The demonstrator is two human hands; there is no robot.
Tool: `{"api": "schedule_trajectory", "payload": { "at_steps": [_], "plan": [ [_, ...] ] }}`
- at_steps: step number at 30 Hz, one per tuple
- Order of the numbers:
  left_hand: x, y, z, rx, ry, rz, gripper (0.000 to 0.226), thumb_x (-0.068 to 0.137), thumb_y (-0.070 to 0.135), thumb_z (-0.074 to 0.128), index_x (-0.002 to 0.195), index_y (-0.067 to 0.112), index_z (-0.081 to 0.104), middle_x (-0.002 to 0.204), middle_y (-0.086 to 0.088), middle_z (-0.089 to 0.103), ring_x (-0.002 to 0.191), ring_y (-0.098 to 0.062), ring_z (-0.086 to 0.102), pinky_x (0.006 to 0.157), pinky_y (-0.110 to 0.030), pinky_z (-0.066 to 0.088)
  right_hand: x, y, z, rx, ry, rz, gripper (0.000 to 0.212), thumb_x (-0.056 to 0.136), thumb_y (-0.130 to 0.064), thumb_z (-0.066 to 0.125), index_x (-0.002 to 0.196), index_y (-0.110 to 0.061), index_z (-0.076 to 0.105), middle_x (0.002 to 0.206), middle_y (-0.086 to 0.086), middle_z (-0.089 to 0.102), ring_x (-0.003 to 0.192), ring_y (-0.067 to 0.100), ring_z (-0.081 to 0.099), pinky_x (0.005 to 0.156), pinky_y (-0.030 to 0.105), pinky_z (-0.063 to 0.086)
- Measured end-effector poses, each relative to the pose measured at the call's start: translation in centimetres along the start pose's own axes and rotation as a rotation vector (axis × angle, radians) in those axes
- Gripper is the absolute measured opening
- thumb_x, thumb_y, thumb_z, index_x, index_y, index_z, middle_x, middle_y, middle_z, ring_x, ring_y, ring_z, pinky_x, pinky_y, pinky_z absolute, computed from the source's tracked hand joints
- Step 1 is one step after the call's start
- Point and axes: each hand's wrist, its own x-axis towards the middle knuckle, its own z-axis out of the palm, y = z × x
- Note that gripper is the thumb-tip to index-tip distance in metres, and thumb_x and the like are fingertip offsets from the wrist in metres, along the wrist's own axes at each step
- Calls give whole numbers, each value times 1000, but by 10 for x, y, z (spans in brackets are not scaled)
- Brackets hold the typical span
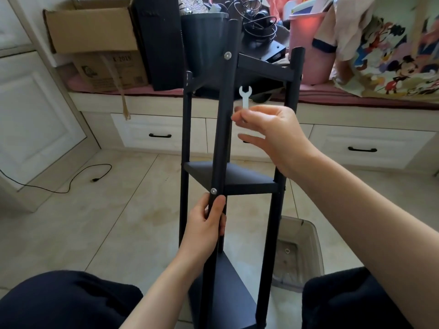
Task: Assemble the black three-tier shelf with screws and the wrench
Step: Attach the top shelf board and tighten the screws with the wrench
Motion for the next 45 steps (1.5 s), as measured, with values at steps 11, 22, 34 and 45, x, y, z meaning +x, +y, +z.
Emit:
{"api": "schedule_trajectory", "payload": {
  "at_steps": [11, 22, 34, 45],
  "plan": [
    [3, -5, -6, 48, -53, -2, 29, 97, 19, 63, 90, 47, 58, 61, 16, 50, 59, -4, 51, 58, -11, 44, -71, 44, -20, -498, -160, 127, 24, 97, -19, 57, 80, -16, 73, 59, 0, 60, 57, 14, 51, 61, 33, 45],
    [5, -8, -10, 162, 0, 1, 24, 101, 23, 56, 113, 43, 47, 65, 31, 57, 61, 8, 55, 60, -11, 44, -106, 100, -2, -491, -52, 350, 29, 98, -17, 52, 78, -24, 71, 57, -7, 62, 58, 11, 53, 64, 36, 48],
    [-5, -6, 0, 256, 136, 116, 63, 101, 12, 52, 133, 52, 16, 95, -16, 69, 72, -35, 62, 64, -39, 49, -92, 116, 37, -395, 30, 300, 29, 98, -23, 53, 76, -33, 68, 57, -25, 59, 61, -2, 55, 65, 17, 40],
    [2, -9, 0, 259, 140, 190, 61, 107, 28, 41, 136, 74, 14, 127, -10, 60, 55, -3, 48, 60, -26, 45, -80, 117, 42, -410, 64, 188, 21, 99, -25, 53, 87, -30, 69, 70, -19, 60, 65, -13, 56, 65, 15, 43]
  ]
}}
